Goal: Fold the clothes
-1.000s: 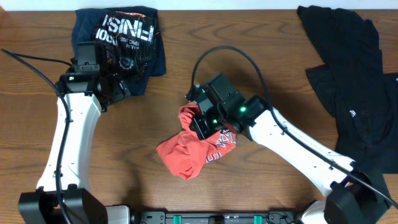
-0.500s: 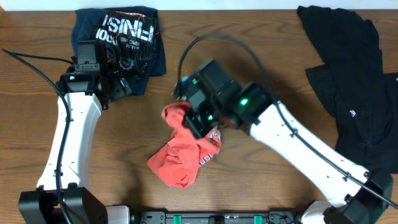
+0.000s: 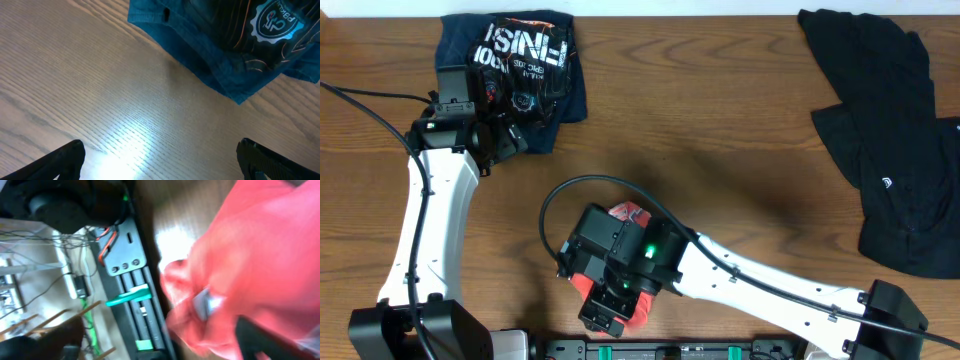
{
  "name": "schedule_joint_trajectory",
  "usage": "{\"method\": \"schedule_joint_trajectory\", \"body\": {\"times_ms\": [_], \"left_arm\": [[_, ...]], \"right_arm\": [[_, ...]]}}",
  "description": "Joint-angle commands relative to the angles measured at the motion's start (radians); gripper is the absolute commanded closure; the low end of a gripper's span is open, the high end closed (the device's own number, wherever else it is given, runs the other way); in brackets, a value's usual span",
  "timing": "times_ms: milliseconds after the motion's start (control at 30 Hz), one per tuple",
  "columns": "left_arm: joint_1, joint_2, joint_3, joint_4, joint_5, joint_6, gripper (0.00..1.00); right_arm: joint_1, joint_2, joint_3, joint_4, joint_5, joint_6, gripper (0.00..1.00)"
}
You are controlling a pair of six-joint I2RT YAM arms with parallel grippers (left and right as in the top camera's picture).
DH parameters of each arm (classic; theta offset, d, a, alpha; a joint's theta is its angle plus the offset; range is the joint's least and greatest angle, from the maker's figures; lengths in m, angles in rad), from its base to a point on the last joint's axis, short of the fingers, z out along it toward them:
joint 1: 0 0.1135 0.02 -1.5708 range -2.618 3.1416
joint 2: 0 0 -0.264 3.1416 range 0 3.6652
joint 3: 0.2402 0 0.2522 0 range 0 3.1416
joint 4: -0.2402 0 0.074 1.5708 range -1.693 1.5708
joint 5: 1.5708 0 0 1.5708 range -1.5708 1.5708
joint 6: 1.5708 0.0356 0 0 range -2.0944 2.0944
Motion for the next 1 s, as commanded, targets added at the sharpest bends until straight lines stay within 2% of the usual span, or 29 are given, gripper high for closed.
{"method": "schedule_joint_trajectory", "body": {"times_ms": [0, 200, 333, 500, 767, 800, 867, 900, 967], "left_arm": [[0.006, -0.003, -0.011, -0.011, 0.0, -0.005, 0.02], [0.006, -0.003, -0.011, -0.066, 0.103, 0.023, 0.02], [0.006, -0.003, -0.011, -0.108, 0.181, 0.044, 0.02], [0.017, -0.003, -0.011, -0.144, 0.182, 0.064, 0.02], [0.115, -0.003, -0.011, -0.116, 0.182, 0.064, 0.02], [0.125, -0.003, -0.011, -0.112, 0.182, 0.064, 0.02], [0.14, -0.003, -0.011, -0.102, 0.182, 0.064, 0.02], [0.143, -0.003, -0.011, -0.098, 0.182, 0.064, 0.02], [0.145, -0.003, -0.011, -0.09, 0.182, 0.067, 0.02]], "right_arm": [[-0.063, -0.004, 0.048, -0.003, 0.062, -0.011, 0.01], [-0.276, -0.012, 0.097, -0.023, 0.079, 0.023, 0.01], [-0.363, 0.024, 0.092, -0.04, 0.054, -0.008, 0.01], [-0.352, 0.106, 0.091, -0.022, -0.006, -0.05, 0.01], [-0.327, 0.24, 0.091, 0.102, -0.027, -0.047, 0.01], [-0.327, 0.246, 0.091, 0.121, -0.031, -0.045, 0.05], [-0.327, 0.249, 0.091, 0.153, -0.03, -0.045, 0.2], [-0.327, 0.249, 0.091, 0.171, -0.03, -0.045, 0.33], [-0.327, 0.249, 0.091, 0.196, -0.029, -0.045, 0.71]]}}
